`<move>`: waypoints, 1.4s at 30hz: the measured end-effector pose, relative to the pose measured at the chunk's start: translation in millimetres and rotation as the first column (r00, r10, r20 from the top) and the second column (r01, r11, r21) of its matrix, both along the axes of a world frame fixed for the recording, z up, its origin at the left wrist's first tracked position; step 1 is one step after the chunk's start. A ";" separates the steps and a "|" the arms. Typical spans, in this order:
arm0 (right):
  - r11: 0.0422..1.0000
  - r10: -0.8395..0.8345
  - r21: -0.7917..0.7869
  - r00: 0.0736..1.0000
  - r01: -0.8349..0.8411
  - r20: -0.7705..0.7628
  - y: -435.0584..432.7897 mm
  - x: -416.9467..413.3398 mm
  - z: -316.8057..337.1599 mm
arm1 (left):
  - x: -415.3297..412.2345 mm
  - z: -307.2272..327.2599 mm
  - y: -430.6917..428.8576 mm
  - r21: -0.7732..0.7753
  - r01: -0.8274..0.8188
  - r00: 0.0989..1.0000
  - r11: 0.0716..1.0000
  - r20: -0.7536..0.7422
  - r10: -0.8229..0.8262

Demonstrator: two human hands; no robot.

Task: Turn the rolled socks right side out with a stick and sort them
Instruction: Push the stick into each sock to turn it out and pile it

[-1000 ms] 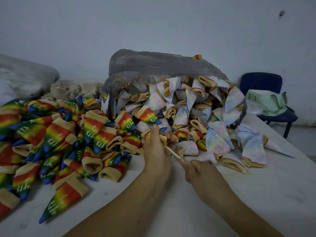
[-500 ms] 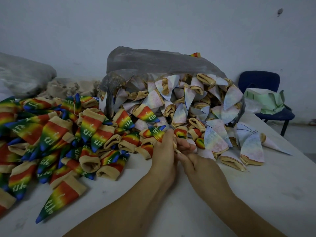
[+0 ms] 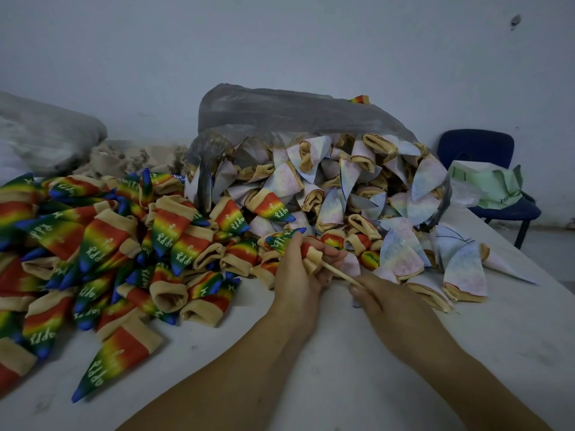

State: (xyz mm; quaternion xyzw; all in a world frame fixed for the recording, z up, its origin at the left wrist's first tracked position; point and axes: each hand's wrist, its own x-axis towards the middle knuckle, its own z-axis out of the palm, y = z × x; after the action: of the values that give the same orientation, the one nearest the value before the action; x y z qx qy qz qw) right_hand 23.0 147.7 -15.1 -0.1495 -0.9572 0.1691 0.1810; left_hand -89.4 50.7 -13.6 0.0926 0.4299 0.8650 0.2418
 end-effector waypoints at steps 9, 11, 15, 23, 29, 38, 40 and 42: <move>0.997 -0.068 0.031 0.997 0.069 -0.025 7.0 1.9 3.2 | -1.1 -1.5 3.1 -0.431 -0.085 0.979 0.899 -0.204 -0.005; 0.997 -0.047 0.053 0.996 0.051 -0.078 4.5 1.9 3.8 | -0.2 -0.7 3.0 -0.522 -0.139 0.957 0.842 -0.289 -0.021; 0.998 -0.035 0.039 0.992 0.040 -0.118 -1.1 1.5 2.1 | -3.5 3.8 2.0 -0.554 -0.195 0.937 0.809 -0.348 -0.012; 0.966 -0.053 -0.259 0.980 0.002 -0.192 -15.5 -0.3 6.0 | 6.5 10.2 -1.2 -0.486 -0.223 0.858 0.845 -0.510 -0.067; 0.802 0.036 -0.589 0.991 -0.105 -0.128 -18.0 -1.7 9.3 | 10.7 8.8 -3.7 -0.434 -0.219 0.833 0.874 -0.549 -0.064; 0.974 0.031 -0.217 0.982 -0.072 -0.184 0.3 6.0 18.6 | 11.9 6.5 -7.7 -0.398 -0.147 0.911 0.906 -0.412 -0.033; 0.996 0.016 -0.087 0.979 -0.034 -0.205 6.6 7.3 19.2 | 12.8 7.7 -4.3 -0.390 -0.102 0.940 0.915 -0.340 -0.040; 1.000 -0.006 0.028 0.978 0.012 -0.207 12.5 7.1 20.9 | 11.4 9.1 -2.2 -0.361 -0.035 0.969 0.932 -0.242 -0.057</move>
State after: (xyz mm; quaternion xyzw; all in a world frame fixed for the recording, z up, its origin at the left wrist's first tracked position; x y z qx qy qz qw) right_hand 30.1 160.1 5.8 -0.1327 -0.9349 0.1690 0.2826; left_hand -78.0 48.5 -4.5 0.1565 0.6084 0.7508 0.2038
